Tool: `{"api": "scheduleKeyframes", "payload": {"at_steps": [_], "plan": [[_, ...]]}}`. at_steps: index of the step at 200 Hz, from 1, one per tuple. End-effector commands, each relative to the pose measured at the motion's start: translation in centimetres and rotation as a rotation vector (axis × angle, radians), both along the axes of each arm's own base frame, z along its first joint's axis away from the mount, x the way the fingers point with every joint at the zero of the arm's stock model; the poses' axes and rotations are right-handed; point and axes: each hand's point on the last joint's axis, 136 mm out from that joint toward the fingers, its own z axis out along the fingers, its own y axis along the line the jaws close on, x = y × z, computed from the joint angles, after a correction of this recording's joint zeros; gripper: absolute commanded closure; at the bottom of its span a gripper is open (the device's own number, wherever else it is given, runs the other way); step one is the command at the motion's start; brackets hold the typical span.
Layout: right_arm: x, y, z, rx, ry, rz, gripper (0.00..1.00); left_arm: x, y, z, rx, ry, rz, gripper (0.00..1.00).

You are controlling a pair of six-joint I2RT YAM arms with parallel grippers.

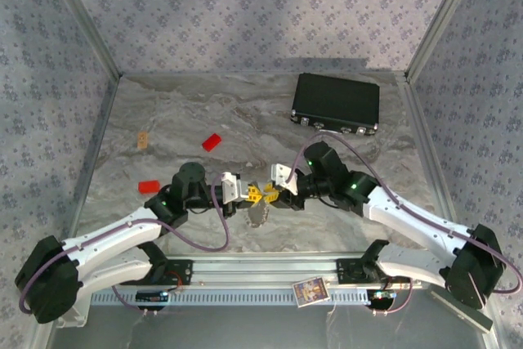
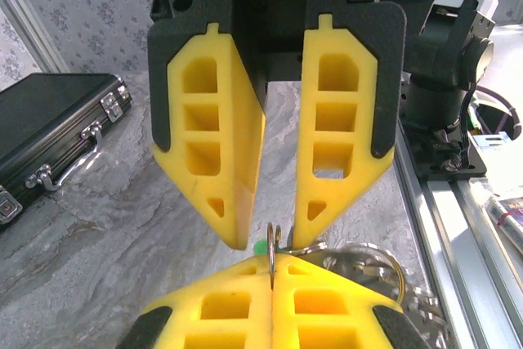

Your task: Put the keys on the keyring

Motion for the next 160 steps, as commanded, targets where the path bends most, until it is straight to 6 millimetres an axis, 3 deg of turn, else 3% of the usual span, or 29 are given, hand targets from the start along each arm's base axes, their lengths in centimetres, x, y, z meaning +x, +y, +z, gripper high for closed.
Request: {"api": "scheduleKeyframes", "payload": {"at_steps": [1, 44, 52, 70, 79, 119, 160], "plan": [[0.1, 0.8, 0.3, 0.031, 0.005, 0.006, 0.79, -0.6, -0.4, 1.9, -0.06, -0.043, -0.046, 1.0], [0.1, 1.0, 0.2, 0.027, 0.0, 0.012, 1.0, -0.5, -0.5, 1.8, -0.055, -0.034, -0.041, 1.0], [0.1, 0.9, 0.2, 0.019, -0.001, 0.014, 1.0, -0.2, -0.5, 1.7, -0.05, -0.028, -0.026, 0.99], [0.0, 0.5, 0.0, -0.009, -0.01, 0.009, 1.0, 0.4, -0.3, 1.5, -0.029, -0.02, 0.013, 0.8], [0.1, 0.2, 0.0, -0.033, -0.02, 0.003, 1.0, 0.7, -0.1, 1.2, -0.012, -0.015, 0.034, 0.75], [0.4, -1.0, -1.1, -0.184, -0.049, 0.0, 1.0, 1.1, 0.3, 0.2, 0.078, 0.003, 0.06, 0.74], [0.7, -0.7, -0.9, -0.24, -0.073, 0.018, 1.0, 1.1, -0.1, 0.0, 0.106, 0.006, 0.035, 0.74]]}}
